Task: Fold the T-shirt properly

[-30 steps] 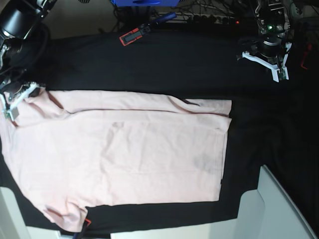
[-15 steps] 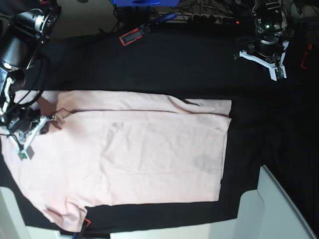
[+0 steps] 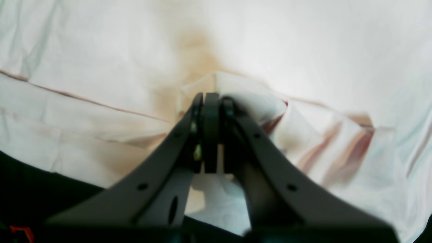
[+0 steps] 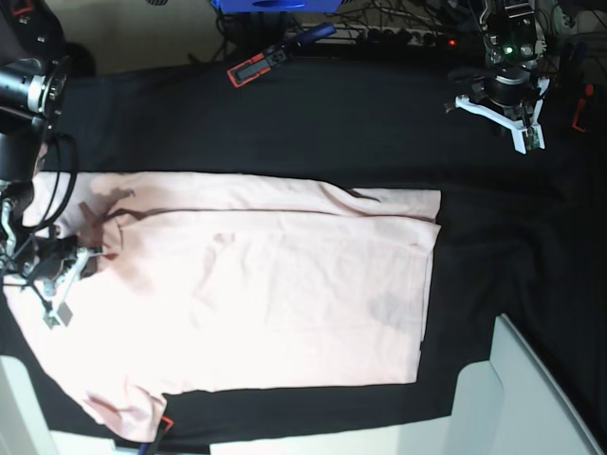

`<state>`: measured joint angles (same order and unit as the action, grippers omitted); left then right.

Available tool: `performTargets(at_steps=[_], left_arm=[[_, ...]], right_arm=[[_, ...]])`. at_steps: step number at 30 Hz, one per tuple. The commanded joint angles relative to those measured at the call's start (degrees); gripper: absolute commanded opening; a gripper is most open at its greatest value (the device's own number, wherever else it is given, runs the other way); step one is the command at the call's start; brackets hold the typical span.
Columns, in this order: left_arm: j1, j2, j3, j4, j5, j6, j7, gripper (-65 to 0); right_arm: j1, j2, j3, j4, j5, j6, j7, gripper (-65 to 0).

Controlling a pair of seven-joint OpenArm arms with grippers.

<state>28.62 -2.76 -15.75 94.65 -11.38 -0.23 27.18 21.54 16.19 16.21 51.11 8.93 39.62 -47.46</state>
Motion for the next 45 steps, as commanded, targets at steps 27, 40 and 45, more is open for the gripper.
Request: performTargets(at_steps=[27, 40, 45], left_arm=[[0.43, -0.44, -0.03, 1.04, -0.18, 0.1, -1.03, -65.0], [-0.01, 0.08, 0.06, 1.04, -0.27, 0.1, -1.03, -65.0], [-0.01, 0.79, 0.06, 1.04, 0.08, 0.1, -1.11, -65.0]], right_arm=[[4.88, 0.83, -7.55, -2.98, -11.79, 0.38, 25.53, -34.0], [-0.49, -1.46, 17.42, 0.18, -7.65, 0.38, 9.88, -33.4], [-0.75, -1.64, 17.42, 0.1, -0.88, 0.38, 5.84, -33.5]])
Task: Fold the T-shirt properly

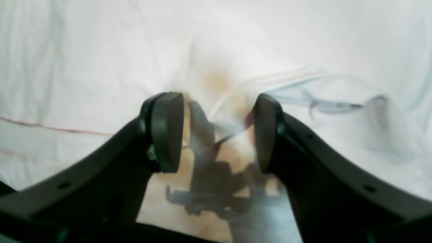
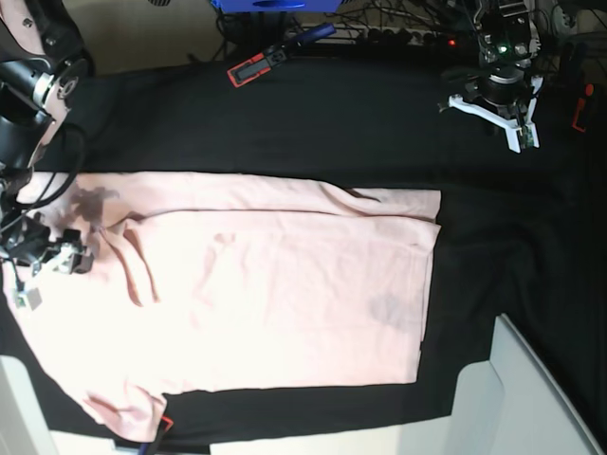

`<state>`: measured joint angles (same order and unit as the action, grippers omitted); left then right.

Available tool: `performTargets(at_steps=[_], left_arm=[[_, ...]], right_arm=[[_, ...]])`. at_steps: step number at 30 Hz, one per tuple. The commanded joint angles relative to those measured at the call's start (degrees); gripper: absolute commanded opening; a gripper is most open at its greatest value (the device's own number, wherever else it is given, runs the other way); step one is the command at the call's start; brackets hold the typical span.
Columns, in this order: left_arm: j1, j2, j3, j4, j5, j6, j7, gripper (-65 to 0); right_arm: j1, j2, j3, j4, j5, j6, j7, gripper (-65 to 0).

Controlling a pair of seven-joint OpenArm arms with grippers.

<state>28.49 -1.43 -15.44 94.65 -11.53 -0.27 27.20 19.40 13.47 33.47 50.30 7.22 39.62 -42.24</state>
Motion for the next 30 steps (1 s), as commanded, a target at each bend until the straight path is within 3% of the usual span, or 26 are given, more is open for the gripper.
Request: performTargets(at_steps=[1, 17, 22, 30], left_arm=[[0.12, -0.55, -0.25, 1.04, 0.23, 0.14, -1.14, -65.0], [0.12, -0.55, -0.34, 1.04, 0.32, 0.14, -1.22, -65.0], [0.12, -0.55, -0.78, 1.04, 0.32, 0.14, -1.22, -65.0], [0.12, -0.63, -0.69, 1.04, 0.32, 0.14, -1.22, -65.0]], right_arm=[[1.39, 1.07, 0.15, 0.91, 1.44, 0.38, -0.09, -33.7], [-1.24, -3.23, 0.15, 0.91, 1.88, 0.38, -0.97, -34.5], [-1.24, -3.15, 0.15, 0.91, 1.88, 0.38, -0.79, -55.7], [-1.16, -2.88, -0.02, 0.99, 1.88, 0.38, 0.08, -64.6]])
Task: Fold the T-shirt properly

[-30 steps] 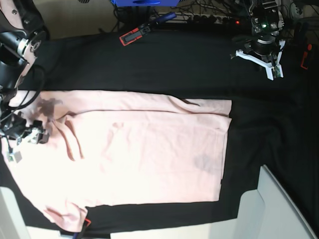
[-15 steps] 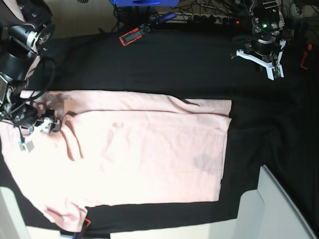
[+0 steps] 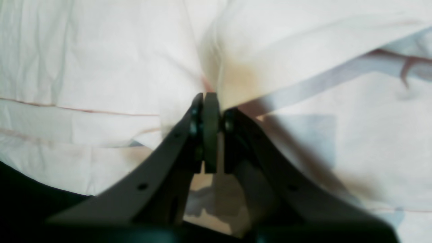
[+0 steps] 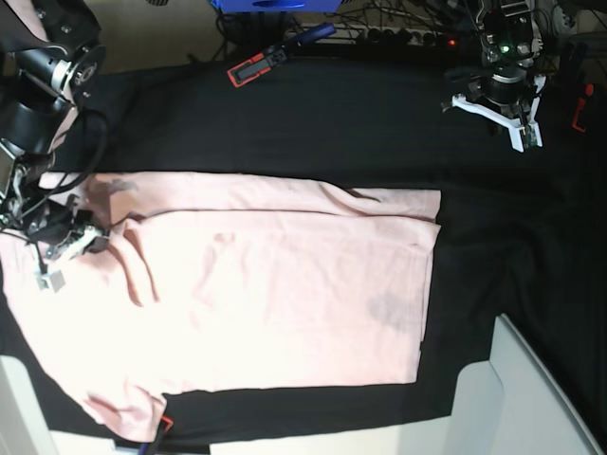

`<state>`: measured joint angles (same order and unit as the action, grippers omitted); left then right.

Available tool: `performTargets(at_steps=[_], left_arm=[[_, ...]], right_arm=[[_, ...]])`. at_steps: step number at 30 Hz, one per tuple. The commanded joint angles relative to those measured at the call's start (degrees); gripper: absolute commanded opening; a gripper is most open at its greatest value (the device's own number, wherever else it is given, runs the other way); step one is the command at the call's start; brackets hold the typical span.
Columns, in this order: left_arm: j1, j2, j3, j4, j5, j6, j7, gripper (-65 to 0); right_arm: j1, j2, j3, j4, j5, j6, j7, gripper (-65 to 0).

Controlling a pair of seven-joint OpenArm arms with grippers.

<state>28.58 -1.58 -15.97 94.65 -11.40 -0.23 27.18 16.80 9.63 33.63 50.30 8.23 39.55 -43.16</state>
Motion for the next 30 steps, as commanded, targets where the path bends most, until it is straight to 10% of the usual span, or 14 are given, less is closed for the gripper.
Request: performTargets(at_steps=[1, 14, 30], left_arm=[[0.04, -0.48, -0.17, 1.04, 0.19, 0.1, -1.2, -65.0], [0.39, -0.48, 0.19, 1.04, 0.19, 0.1, -1.2, -65.0], [0.56, -0.48, 0.01, 1.04, 0.19, 0.1, -1.03, -65.0]], right_arm=[[1.44, 1.58, -0.18, 0.99, 0.78, 0.45, 1.88, -64.7], [10.06, 9.4, -0.26, -8.94, 0.69, 0.45, 3.2, -64.7], [16.04, 9.76, -12.48, -10.79, 0.69, -2.67, 8.12, -64.7]])
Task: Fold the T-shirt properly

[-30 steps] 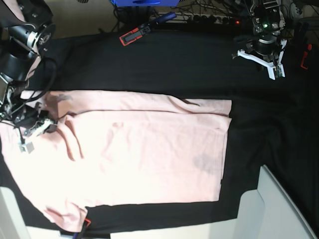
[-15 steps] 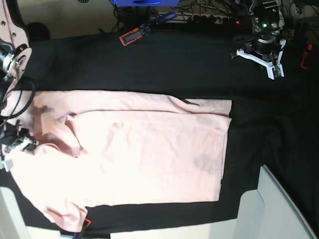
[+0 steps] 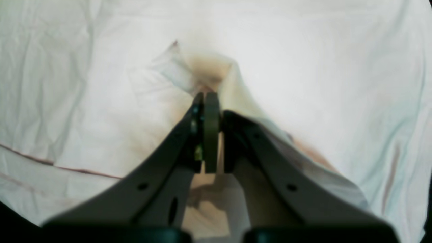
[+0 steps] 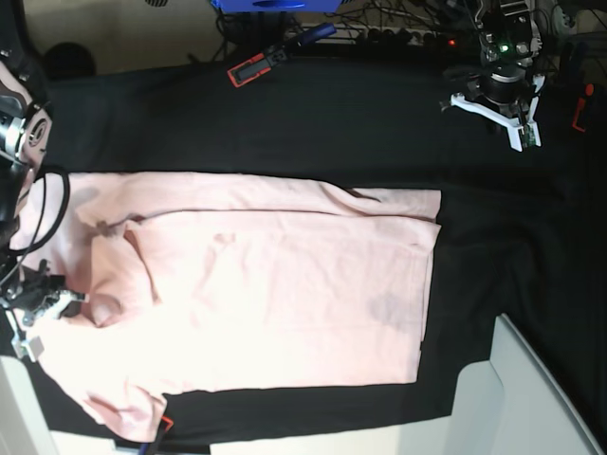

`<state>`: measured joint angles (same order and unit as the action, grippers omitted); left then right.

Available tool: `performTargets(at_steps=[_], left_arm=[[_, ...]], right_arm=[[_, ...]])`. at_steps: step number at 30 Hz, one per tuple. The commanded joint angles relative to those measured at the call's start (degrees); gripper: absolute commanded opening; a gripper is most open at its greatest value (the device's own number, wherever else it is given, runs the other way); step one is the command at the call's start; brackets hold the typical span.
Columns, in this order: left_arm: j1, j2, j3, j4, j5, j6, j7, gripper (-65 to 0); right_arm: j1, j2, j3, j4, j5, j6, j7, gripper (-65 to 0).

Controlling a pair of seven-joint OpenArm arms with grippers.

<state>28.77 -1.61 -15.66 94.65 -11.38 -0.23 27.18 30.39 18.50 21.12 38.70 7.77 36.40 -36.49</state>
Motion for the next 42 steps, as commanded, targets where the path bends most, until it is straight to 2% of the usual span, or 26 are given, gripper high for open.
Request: performTargets(at_steps=[1, 3, 5, 10, 11, 12, 17, 23, 29, 32, 35, 37, 39, 42], left_arm=[[0.37, -0.46, -0.3, 1.04, 0.17, 0.1, -1.03, -65.0], [0.37, -0.46, -0.12, 1.04, 0.17, 0.1, -1.03, -65.0], [0.37, -0.46, -0.12, 1.04, 0.17, 0.1, -1.03, -65.0], [0.37, -0.37, -0.03, 1.04, 0.17, 0.1, -1.03, -65.0], [0.37, -0.37, -0.03, 1.04, 0.17, 0.1, -1.03, -65.0], [0.37, -0.37, -0.03, 1.04, 0.17, 0.1, -1.03, -65.0], [0.28, -0.37, -0.03, 1.04, -0.01, 0.1, -1.03, -65.0], [-0.51, -0.37, -0.03, 2.54, -0.27, 0.1, -1.29, -65.0], [-3.94, 0.33, -0.03, 5.79, -0.36, 0.1, -0.94, -65.0], [-7.98, 0.33, -0.03, 3.41, -0.36, 0.01, -0.94, -56.9], [-11.15, 0.51, -0.03, 1.48, -0.36, 0.01, -0.94, -44.7], [-12.12, 2.0, -0.38, 1.04, -1.77, 0.01, -1.11, -39.3], [-13.26, 2.62, -0.56, 0.25, -5.9, 0.01, -1.29, -36.3], [-15.02, 2.62, -0.3, -3.62, -13.46, 0.01, -1.38, -36.3]], right_arm=[[2.44, 0.88, 0.02, 0.82, 1.15, 0.21, 1.46, -64.7], [2.53, 0.97, 0.02, 0.82, 1.15, 0.12, 1.46, -63.4], [2.53, 0.97, 0.02, 0.82, 1.15, -0.05, 1.72, -57.7], [2.36, 0.79, 0.11, 0.82, 1.15, -4.27, 6.2, -31.0], [2.36, 0.88, 0.11, 0.82, 1.15, -4.45, 7.0, -27.3], [2.36, 0.88, 0.19, 0.82, 1.15, -4.45, 7.61, -26.3], [2.09, 0.88, 0.28, 0.82, 1.15, -4.45, 11.48, -26.6], [-3.71, 0.97, 0.19, 1.08, 1.15, -4.36, 11.22, -29.7], [-11.8, 0.53, 0.19, 2.23, 1.15, -4.27, 8.31, -29.7], [-17.43, -0.61, 0.37, 7.06, 1.42, -4.27, 8.49, -29.7], [-22.0, -2.37, 0.46, 13.57, 1.42, -4.27, 8.49, -29.7], [-24.28, -2.63, 0.46, 16.64, 1.42, -4.27, 8.49, -29.7], [-25.6, -2.72, 0.37, 18.66, 1.42, -4.27, 8.4, -29.7], [-26.83, -3.42, 0.46, 19.19, 1.42, -4.27, 8.31, -29.7]])
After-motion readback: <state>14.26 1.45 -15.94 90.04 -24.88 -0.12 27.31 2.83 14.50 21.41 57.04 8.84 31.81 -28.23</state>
